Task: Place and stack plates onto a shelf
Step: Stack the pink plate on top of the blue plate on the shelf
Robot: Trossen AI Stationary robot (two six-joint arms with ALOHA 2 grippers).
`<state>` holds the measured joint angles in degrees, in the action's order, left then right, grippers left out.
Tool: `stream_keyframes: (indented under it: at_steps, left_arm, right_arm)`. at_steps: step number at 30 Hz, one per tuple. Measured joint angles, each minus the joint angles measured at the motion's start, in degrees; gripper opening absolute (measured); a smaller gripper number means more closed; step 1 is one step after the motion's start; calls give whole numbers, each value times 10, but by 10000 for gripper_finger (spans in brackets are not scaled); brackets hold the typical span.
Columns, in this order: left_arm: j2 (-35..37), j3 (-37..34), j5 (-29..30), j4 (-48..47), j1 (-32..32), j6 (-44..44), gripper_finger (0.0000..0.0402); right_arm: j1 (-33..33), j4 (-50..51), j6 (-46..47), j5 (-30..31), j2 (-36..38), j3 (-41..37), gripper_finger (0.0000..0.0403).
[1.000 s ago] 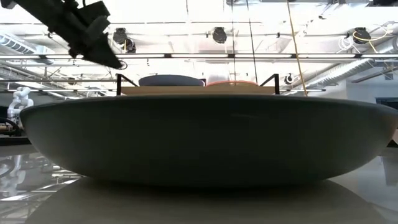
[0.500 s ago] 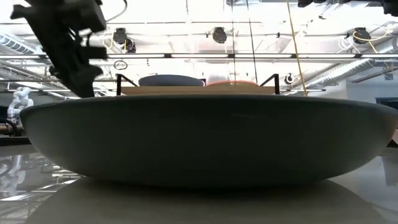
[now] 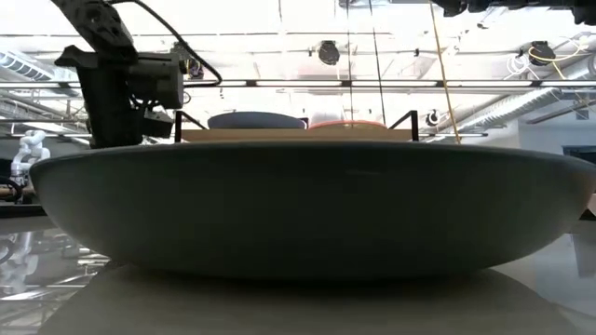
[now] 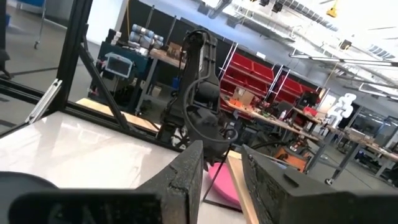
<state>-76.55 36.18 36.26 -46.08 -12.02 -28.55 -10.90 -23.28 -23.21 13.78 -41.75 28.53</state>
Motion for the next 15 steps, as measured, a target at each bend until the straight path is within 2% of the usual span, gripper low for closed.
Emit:
stream_keyframes:
  at_steps: [6, 15]
  left_arm:
    - [-12, 0, -28, 31, -25, 45, 132]
    - [-40, -1, -45, 56, -56, 75, 228]
  right_arm:
    - [0, 0, 0, 1, -4, 0, 93]
    - [0, -4, 7, 0, -4, 0, 93]
